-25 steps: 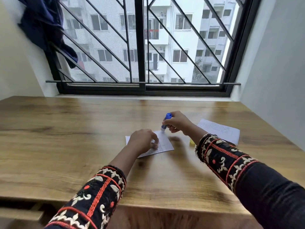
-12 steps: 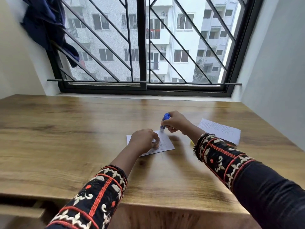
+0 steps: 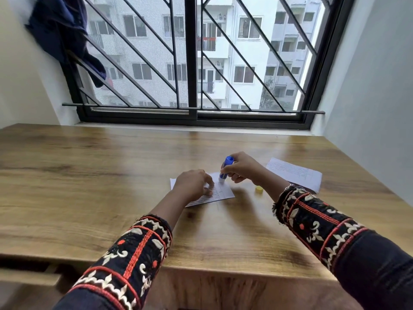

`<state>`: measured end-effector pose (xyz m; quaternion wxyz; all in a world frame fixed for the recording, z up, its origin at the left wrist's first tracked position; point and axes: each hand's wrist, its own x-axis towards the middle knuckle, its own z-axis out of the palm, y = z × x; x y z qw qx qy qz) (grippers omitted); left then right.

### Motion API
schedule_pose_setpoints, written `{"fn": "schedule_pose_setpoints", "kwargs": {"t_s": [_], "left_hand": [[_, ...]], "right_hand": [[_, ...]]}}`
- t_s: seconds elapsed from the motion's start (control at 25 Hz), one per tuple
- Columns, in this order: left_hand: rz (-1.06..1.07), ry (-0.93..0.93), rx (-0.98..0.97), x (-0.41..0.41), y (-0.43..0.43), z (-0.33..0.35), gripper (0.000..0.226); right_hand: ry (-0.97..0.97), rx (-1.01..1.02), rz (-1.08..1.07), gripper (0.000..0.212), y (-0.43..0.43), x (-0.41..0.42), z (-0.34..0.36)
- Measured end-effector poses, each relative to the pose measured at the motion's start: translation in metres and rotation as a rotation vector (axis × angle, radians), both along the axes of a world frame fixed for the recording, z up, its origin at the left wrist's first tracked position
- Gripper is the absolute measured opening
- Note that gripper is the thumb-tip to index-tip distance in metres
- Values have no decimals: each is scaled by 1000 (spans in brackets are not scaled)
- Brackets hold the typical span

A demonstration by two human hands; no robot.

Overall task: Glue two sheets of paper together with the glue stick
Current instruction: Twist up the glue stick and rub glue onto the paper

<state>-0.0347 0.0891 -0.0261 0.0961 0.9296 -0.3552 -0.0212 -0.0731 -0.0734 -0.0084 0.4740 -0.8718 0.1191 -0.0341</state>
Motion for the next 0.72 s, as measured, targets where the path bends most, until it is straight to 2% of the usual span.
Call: {"fn": "schedule_pose_setpoints", "kwargs": {"t_s": [0.28,0.48,0.72], "left_hand": [[-10,-1,18,1,0,1,31],[-23,25,28,4,2,3,33],[-26,33,18,5,1,4,34]], "right_hand": [[19,-13,26,9,3,-25,4],[30,-71,41,18,7,-38,5],[36,-80,64,21,8,-49,4]]}}
